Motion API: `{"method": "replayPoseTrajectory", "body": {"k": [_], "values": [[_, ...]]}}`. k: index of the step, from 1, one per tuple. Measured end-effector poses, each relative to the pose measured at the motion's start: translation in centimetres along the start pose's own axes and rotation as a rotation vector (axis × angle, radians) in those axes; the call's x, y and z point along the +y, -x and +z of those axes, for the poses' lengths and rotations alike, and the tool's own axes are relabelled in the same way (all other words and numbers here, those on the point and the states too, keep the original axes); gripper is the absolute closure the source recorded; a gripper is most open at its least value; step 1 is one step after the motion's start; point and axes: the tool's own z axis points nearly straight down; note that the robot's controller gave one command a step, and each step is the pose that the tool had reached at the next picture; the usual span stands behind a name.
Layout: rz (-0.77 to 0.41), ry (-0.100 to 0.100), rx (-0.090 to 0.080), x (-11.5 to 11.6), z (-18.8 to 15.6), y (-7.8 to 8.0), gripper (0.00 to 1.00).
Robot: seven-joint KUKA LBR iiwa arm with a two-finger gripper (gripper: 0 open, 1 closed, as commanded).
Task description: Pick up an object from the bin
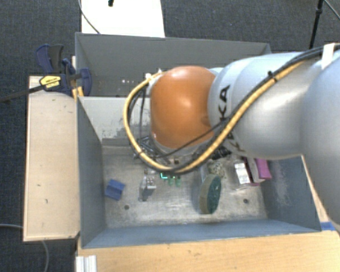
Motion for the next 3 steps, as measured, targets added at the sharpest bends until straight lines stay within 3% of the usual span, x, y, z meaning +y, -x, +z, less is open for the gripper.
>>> {"method": "replayPoseTrajectory", "body": {"k": [1, 2, 3], "values": [[-0.25, 0.002, -0.009, 4.9, 11.5, 4.9, 0.0], [-0.864, -0.001, -0.013, 4.7, 8.2, 6.9, 0.0], [-1.259, -0.002, -0.012, 4.9, 8.3, 7.5, 0.0]]}}
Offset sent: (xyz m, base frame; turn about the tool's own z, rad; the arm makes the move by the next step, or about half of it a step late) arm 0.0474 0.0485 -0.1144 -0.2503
